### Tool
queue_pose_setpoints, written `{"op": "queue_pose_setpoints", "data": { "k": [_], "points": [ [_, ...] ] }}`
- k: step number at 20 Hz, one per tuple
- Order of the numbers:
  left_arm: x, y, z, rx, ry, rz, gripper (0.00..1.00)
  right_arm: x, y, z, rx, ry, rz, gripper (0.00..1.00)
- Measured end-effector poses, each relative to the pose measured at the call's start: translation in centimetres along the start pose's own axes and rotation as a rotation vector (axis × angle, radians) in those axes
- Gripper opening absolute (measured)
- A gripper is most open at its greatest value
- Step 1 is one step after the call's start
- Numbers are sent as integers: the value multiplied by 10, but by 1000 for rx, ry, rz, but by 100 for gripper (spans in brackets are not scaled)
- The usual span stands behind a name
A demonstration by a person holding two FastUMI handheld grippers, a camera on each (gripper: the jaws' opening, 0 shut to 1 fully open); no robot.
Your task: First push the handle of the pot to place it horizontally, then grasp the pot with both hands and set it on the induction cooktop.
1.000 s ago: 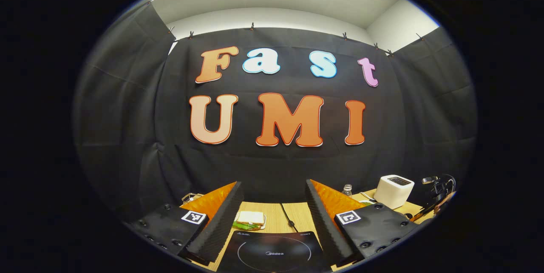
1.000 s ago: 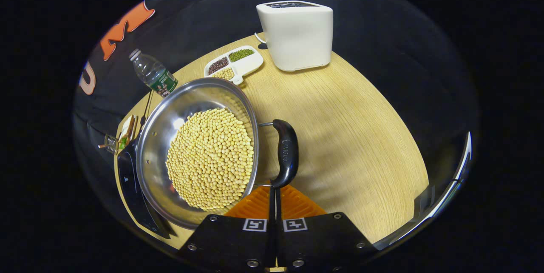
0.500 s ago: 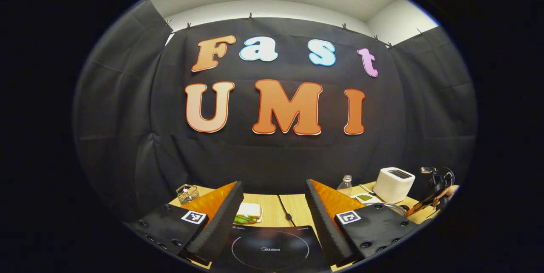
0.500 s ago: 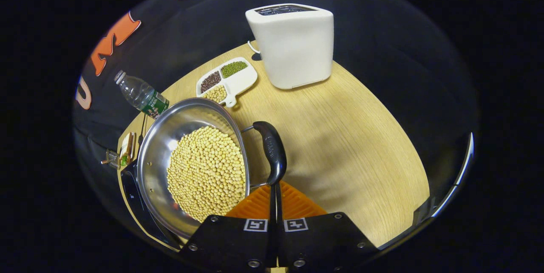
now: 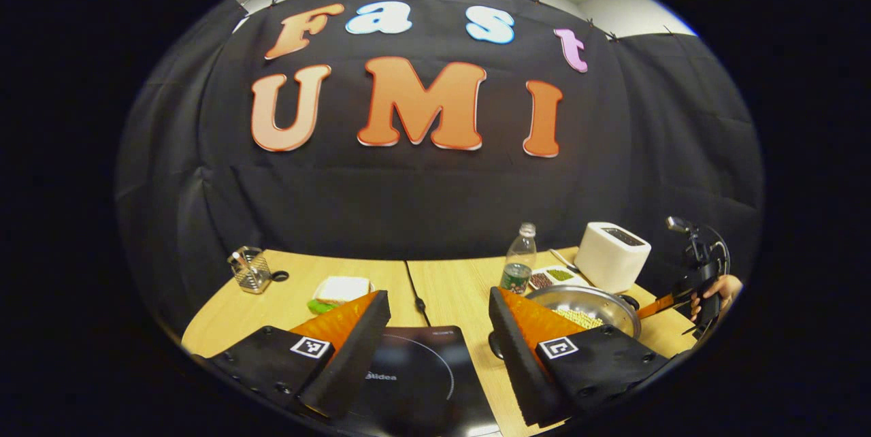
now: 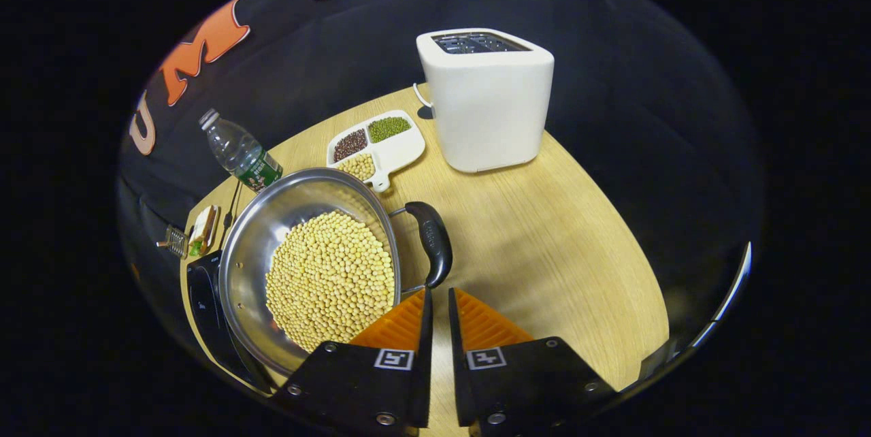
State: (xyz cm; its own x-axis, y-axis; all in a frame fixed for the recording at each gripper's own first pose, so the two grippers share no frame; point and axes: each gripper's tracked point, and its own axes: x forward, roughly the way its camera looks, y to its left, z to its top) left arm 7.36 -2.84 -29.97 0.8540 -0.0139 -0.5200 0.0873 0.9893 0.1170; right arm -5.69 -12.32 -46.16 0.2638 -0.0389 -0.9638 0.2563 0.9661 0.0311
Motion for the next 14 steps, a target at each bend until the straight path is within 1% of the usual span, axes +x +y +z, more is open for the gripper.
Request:
{"op": "queue_pose_setpoints", "data": {
  "k": [1,2,3,4,5,6,7,8,10,12,13,14],
  "points": [
    [10,-12,-13,-3,43,-23,96,-4,-2,4,-19,-27,-5,18],
    [18,-24,-24,-7,87,-47,96,-9,-1,10,-37,-54,-1,25],
    [25,-34,-36,-10,129,-66,96,-12,1,16,-50,-76,8,25],
    [35,-43,-47,-9,167,-83,96,-13,4,20,-65,-92,10,41],
    [46,-50,-62,-7,219,-84,96,-14,4,23,-78,-97,3,46],
    [51,-57,-77,-6,267,-93,96,-14,8,24,-86,-96,6,54],
    [57,-64,-90,-9,306,-96,96,-14,14,24,-87,-94,20,57],
    [65,-69,-101,-14,341,-99,96,-13,20,25,-88,-96,34,63],
    [80,-76,-119,-33,397,-104,96,-7,23,26,-95,-96,38,70],
    [90,-79,-139,-46,468,-93,96,-2,26,23,-91,-80,52,75],
    [95,-81,-149,-53,496,-92,94,0,25,23,-88,-73,49,76],
    [100,-83,-155,-64,513,-96,94,3,21,24,-98,-80,25,78]
  ]
}}
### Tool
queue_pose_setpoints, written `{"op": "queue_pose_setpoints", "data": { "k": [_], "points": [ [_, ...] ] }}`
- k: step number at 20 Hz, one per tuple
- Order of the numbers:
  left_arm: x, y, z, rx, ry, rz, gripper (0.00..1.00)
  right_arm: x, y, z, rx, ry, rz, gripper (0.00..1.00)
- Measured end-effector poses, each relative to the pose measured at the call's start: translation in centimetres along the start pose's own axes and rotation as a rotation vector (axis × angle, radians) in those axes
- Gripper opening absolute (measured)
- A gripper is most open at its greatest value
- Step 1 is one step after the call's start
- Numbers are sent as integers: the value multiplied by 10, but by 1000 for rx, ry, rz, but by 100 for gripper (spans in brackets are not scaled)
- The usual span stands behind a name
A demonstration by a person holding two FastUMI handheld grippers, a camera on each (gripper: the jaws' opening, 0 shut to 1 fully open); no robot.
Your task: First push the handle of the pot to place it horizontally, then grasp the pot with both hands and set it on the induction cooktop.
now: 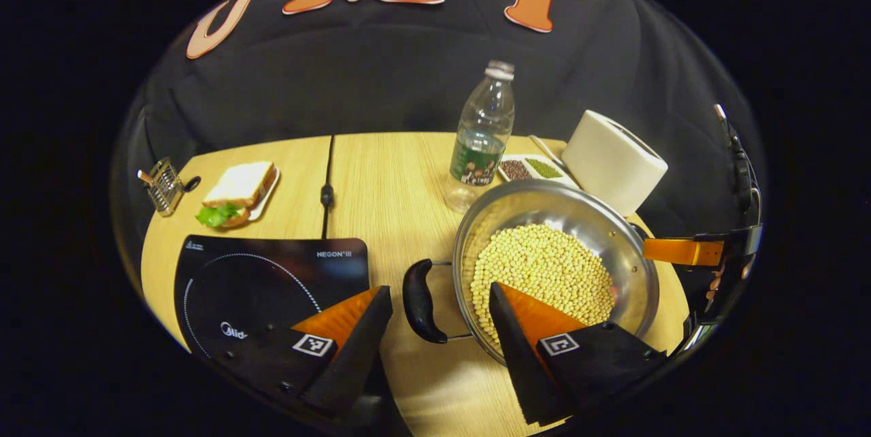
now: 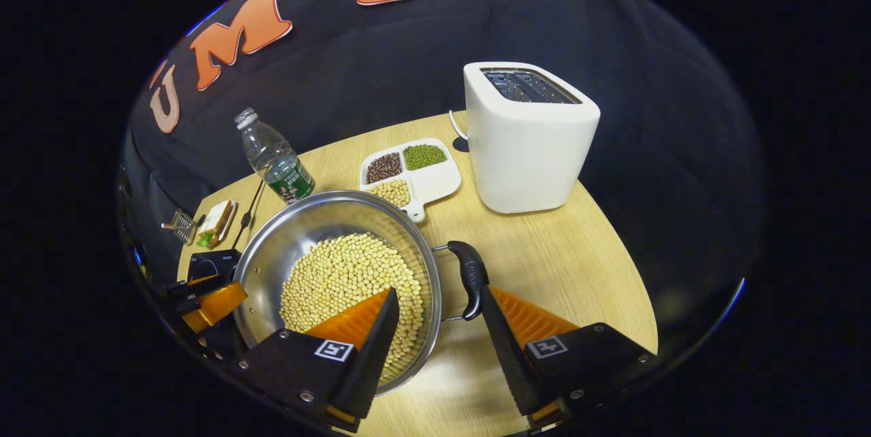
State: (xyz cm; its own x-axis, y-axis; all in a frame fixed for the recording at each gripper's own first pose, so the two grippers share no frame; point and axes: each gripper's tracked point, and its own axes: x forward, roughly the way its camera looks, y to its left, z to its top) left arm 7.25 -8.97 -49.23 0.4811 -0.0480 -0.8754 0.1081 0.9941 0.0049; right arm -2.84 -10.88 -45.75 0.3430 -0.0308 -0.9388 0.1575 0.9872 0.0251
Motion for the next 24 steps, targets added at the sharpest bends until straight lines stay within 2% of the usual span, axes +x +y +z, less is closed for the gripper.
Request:
{"op": "queue_pose_setpoints", "data": {
  "k": [3,6,9,11,14,19,20,21,24],
  "points": [
    [16,-1,-3,-9,16,1,95,8,-2,-1,-13,8,-12,80],
    [32,4,-7,-7,28,51,88,22,-19,-6,-58,23,-80,80],
    [40,10,-2,0,3,108,75,31,-18,-12,-54,43,-68,81],
    [44,11,2,7,-27,133,75,36,-13,-13,-55,43,-55,81],
    [47,13,6,19,-57,163,74,39,-9,-16,-63,25,-61,67],
    [48,11,13,42,-126,189,73,37,-7,-18,-29,-14,-75,60],
    [47,11,12,40,-130,192,71,33,-6,-16,-22,-31,-73,54],
    [46,11,14,28,-146,194,72,29,-4,-15,-14,-44,-70,58],
    [35,15,15,23,-159,207,70,18,-9,-11,-16,-69,-75,54]
  ]
}}
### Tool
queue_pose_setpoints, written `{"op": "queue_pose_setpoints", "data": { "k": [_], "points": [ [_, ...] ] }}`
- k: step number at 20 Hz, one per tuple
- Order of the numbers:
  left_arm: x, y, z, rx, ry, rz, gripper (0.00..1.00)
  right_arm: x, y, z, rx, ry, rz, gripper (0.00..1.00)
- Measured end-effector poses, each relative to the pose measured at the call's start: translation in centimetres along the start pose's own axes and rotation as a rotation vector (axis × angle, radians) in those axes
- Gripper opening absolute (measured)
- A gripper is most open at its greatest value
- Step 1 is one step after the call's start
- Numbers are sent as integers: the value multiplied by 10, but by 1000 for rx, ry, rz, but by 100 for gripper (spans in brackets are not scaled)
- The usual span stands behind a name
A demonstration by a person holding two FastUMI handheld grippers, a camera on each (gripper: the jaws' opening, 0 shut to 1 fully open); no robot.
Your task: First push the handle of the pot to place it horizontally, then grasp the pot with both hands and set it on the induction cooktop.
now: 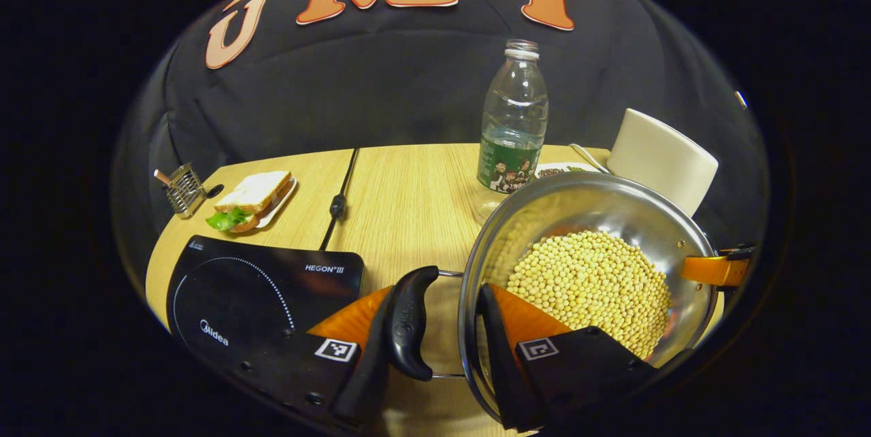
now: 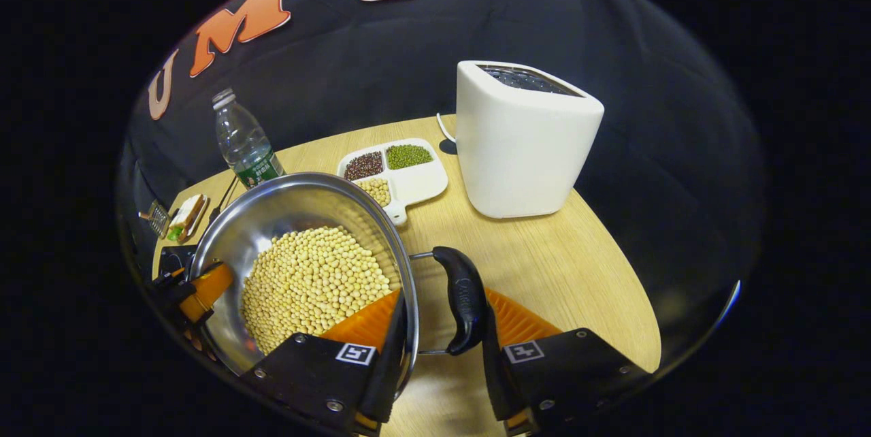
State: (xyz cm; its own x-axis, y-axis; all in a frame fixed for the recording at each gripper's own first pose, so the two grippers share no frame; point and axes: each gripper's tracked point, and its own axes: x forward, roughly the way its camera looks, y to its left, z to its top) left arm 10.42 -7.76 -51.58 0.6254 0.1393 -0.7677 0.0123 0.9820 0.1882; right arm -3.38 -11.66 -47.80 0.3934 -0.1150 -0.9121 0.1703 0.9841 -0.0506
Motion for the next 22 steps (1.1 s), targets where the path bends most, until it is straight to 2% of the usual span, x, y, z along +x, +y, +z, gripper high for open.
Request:
{"op": "queue_pose_setpoints", "data": {
  "k": [4,7,8,12,13,14,15,17,19,20,21,22],
  "points": [
    [-26,18,28,23,-82,27,72,-35,2,8,14,-33,27,54],
    [-53,36,40,8,-114,40,69,-65,7,14,12,-69,41,54],
    [-61,43,44,2,-120,44,71,-74,10,15,7,-77,43,54],
    [-96,74,63,-5,-166,71,68,-120,29,22,-17,-122,67,54],
    [-105,84,67,-2,-174,80,71,-129,34,23,-21,-123,78,54],
    [-113,95,71,-5,-178,89,68,-136,41,25,-23,-128,90,54],
    [-120,106,72,-7,-183,99,73,-137,48,27,-30,-134,103,54],
    [-133,131,77,-9,-205,119,68,-146,69,31,-58,-159,134,54],
    [-143,152,78,-6,-217,140,71,-153,95,30,-57,-163,167,54],
    [-148,163,73,-12,-211,154,71,-155,108,27,-69,-157,176,49],
    [-153,175,72,-21,-206,167,68,-156,120,25,-85,-156,185,54],
    [-157,188,69,-30,-205,178,71,-160,131,25,-96,-157,196,54]
  ]
}}
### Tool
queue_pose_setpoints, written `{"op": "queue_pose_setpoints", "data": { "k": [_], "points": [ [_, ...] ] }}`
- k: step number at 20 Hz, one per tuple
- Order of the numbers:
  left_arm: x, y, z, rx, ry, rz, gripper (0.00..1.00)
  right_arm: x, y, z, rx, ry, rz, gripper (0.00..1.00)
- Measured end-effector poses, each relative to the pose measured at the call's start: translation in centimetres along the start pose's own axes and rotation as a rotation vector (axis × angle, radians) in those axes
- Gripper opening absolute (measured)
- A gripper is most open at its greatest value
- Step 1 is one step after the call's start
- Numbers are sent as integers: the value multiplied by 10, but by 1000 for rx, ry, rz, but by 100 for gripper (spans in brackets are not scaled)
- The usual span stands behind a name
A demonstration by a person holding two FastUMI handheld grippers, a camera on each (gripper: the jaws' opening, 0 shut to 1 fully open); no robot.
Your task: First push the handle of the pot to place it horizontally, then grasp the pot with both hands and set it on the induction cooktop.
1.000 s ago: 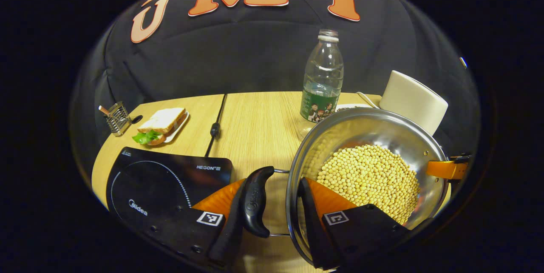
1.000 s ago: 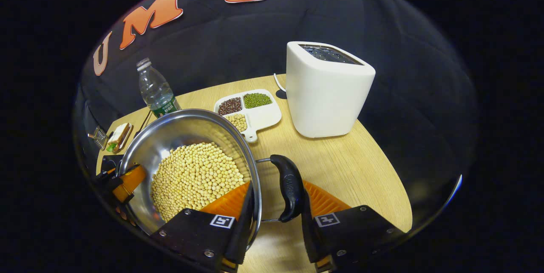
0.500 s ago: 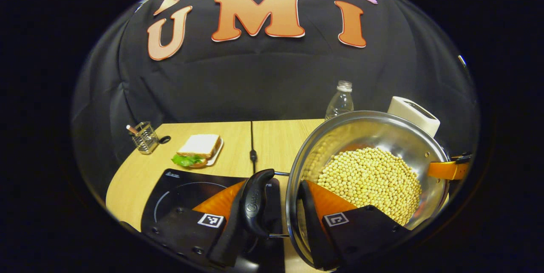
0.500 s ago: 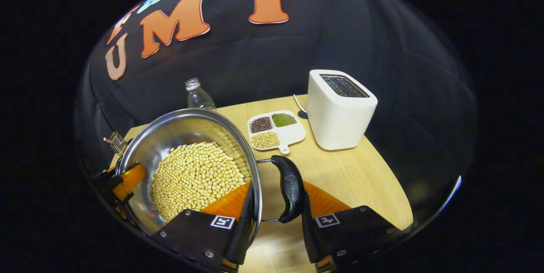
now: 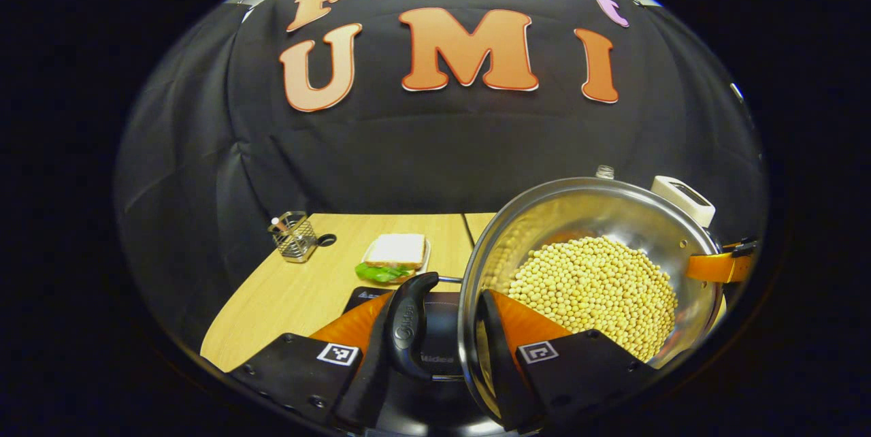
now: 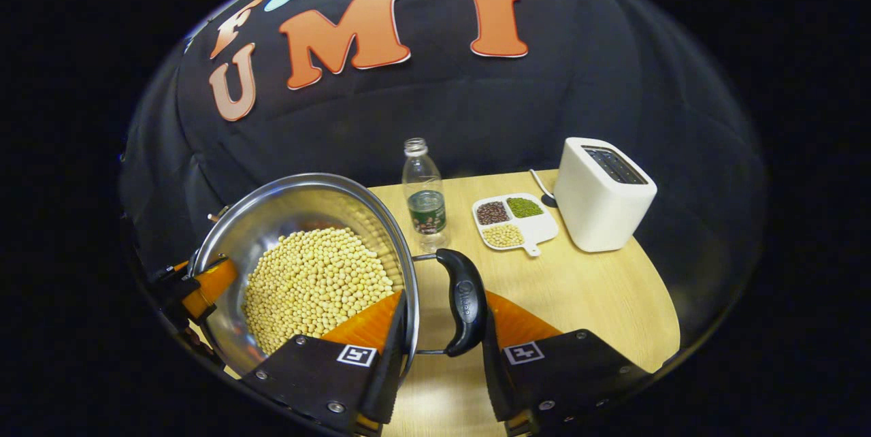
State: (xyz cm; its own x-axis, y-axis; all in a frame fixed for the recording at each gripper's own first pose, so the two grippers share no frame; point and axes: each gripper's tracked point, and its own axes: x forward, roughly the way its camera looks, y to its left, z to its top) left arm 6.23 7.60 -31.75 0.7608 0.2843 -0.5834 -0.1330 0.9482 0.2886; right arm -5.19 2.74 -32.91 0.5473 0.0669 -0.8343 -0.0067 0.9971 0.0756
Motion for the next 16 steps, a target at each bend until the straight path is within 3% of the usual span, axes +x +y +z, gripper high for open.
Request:
{"op": "queue_pose_setpoints", "data": {
  "k": [5,6,8,10,11,12,16],
  "points": [
    [-18,56,2,-24,-3,70,71,-2,60,6,-38,-8,63,54],
    [-21,68,1,-28,0,81,71,-1,72,6,-49,-7,74,49],
    [-26,89,-2,-45,4,108,71,2,95,5,-68,-10,97,54],
    [-28,109,-6,-49,15,132,71,6,115,1,-77,4,116,49],
    [-28,119,-9,-47,24,144,73,13,122,0,-79,12,125,54],
    [-28,126,-11,-50,27,152,67,21,126,-2,-84,17,131,54],
    [-24,144,-20,-48,51,168,70,46,127,-9,-92,39,142,54]
  ]
}}
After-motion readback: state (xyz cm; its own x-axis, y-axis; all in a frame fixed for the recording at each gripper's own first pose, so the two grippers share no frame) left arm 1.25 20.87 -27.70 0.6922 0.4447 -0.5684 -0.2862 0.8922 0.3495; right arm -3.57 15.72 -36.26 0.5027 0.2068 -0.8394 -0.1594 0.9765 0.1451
